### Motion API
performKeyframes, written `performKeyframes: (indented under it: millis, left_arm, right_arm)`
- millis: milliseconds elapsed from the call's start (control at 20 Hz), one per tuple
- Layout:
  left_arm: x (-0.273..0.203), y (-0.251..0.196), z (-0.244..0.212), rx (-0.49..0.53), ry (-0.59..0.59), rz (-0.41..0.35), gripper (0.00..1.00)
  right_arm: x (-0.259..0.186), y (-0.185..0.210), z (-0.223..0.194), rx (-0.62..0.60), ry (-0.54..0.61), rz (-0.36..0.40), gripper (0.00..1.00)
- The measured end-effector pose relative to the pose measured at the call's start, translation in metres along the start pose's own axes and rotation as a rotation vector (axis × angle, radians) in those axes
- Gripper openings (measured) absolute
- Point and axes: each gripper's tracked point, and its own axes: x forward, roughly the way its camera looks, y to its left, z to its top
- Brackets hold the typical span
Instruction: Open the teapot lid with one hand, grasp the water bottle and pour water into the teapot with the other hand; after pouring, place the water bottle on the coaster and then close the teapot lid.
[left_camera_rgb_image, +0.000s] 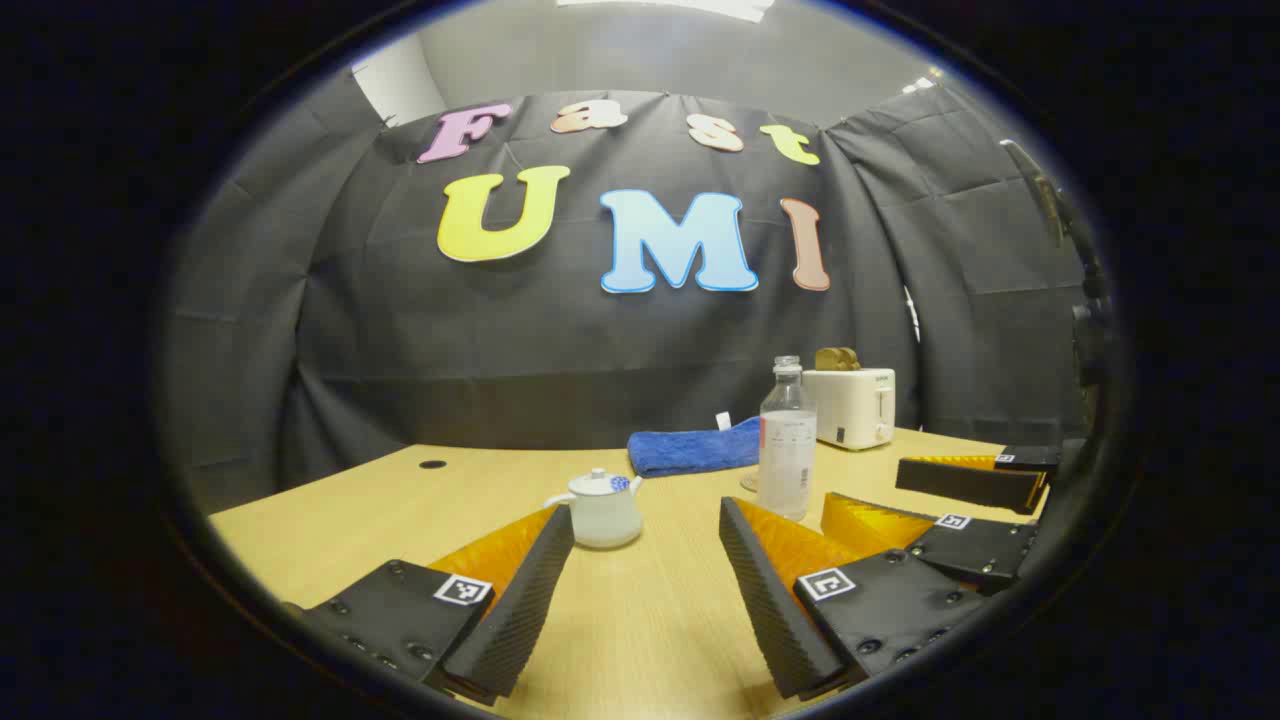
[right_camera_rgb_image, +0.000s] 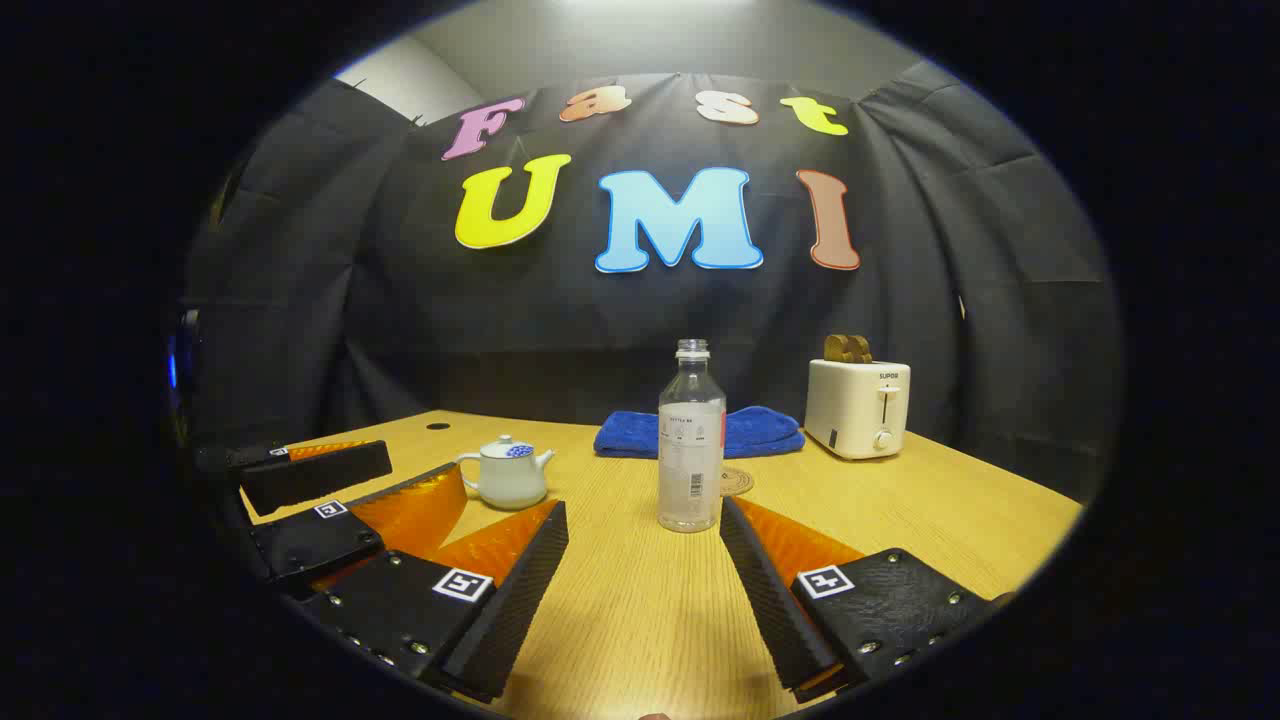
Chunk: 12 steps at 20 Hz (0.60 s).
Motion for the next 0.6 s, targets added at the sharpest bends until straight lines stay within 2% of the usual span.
performKeyframes:
  millis: [350,600]
  left_arm:
    - [0.029,0.020,-0.006,-0.036,0.024,0.005,0.99]
    - [0.016,0.027,-0.002,-0.014,0.007,0.028,0.98]
  right_arm:
    - [0.023,-0.006,0.013,0.055,-0.016,-0.020,0.95]
    - [0.007,-0.010,0.004,0.024,-0.010,-0.031,0.95]
